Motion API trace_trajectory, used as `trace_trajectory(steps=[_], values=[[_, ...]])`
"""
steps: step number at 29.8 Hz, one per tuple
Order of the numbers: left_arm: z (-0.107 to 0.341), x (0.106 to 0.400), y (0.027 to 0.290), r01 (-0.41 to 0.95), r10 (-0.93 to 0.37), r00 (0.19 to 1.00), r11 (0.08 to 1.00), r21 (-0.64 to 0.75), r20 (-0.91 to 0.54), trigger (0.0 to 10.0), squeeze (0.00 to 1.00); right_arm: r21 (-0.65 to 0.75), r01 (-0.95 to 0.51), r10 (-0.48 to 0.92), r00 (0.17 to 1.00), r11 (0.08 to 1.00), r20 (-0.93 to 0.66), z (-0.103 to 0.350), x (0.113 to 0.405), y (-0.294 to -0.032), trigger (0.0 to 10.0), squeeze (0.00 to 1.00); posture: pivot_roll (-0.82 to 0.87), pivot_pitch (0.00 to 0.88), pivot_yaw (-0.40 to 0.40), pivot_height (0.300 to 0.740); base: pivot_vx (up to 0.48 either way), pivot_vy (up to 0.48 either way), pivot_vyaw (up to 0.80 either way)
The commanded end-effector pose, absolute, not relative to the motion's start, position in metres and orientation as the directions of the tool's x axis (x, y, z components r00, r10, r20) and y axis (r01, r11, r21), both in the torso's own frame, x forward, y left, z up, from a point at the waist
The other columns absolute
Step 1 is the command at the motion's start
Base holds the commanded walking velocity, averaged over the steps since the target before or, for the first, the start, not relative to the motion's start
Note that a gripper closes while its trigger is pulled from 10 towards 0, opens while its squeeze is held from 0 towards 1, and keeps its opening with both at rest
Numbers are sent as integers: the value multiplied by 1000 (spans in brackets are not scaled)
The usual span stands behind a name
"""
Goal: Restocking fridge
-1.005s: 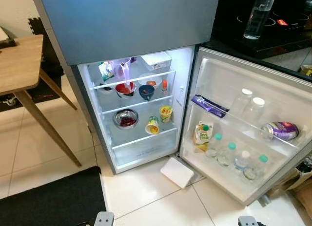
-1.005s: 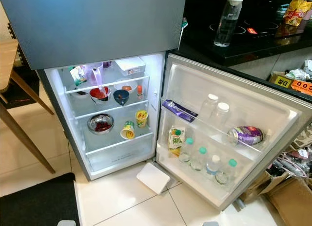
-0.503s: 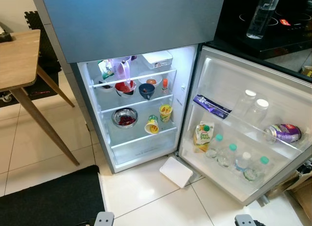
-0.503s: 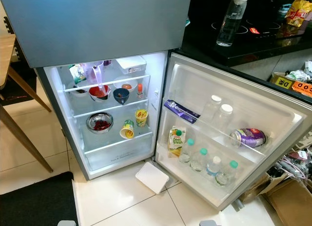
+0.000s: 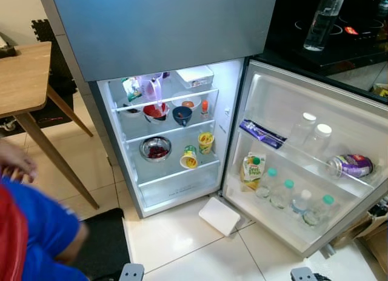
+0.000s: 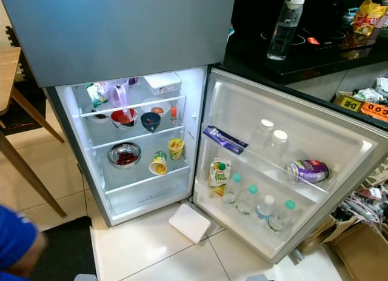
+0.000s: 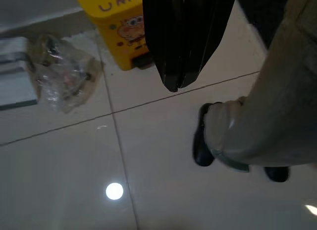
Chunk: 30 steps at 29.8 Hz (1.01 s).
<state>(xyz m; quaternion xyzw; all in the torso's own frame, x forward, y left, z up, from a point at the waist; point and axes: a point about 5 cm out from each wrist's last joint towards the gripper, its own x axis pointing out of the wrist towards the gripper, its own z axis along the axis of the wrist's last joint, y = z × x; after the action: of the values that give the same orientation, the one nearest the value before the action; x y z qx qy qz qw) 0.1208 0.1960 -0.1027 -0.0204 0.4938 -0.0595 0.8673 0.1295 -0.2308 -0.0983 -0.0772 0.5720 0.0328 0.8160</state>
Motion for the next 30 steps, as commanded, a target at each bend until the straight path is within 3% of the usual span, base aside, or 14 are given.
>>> trace_trajectory(steps=[1,13,30], values=[[-104,116,199,95,-114,479,992,-77,-870,10000,0,-132,-137,-77,345,982,-935,-97,130,-237,10000,0,-48,0,-18,740,0,0,0],[-105,113,199,121,-108,464,991,-58,-879,10000,0,-235,-151,-175,331,960,-927,-95,128,-250,10000,0,-48,0,-20,740,0,0,0],[-107,109,197,172,-116,442,984,-43,-889,10000,0,-263,-181,-200,304,948,-931,-96,121,-253,10000,0,-50,0,-22,740,0,0,0]])
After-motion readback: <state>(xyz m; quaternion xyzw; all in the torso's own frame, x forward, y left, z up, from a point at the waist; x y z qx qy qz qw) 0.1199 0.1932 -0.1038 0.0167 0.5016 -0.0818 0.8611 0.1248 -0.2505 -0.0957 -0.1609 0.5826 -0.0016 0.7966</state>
